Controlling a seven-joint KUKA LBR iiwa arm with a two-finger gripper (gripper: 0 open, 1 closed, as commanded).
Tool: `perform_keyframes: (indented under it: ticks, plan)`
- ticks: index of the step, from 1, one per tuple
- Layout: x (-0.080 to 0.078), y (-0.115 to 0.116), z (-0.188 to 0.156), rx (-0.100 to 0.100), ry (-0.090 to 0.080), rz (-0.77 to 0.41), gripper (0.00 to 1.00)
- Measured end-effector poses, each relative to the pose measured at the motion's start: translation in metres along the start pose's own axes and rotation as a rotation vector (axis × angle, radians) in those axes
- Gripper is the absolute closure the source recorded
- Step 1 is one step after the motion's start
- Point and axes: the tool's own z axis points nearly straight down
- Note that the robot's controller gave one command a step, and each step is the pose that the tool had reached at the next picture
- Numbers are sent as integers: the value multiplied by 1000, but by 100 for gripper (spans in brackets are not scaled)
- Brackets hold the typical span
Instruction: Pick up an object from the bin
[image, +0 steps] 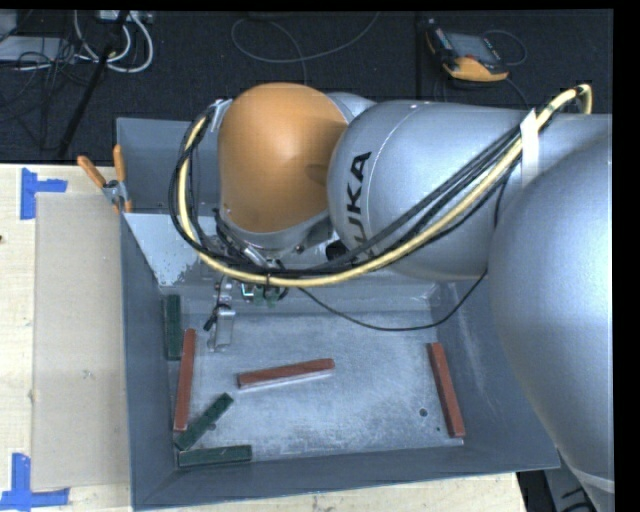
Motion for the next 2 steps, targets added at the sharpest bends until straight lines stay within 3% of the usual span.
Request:
perform_keyframes:
  ticks: [1,2]
  plan:
    - [44,-50,116,3,2,60,0]
    - [58,-35,149,0,-3,-237,0]
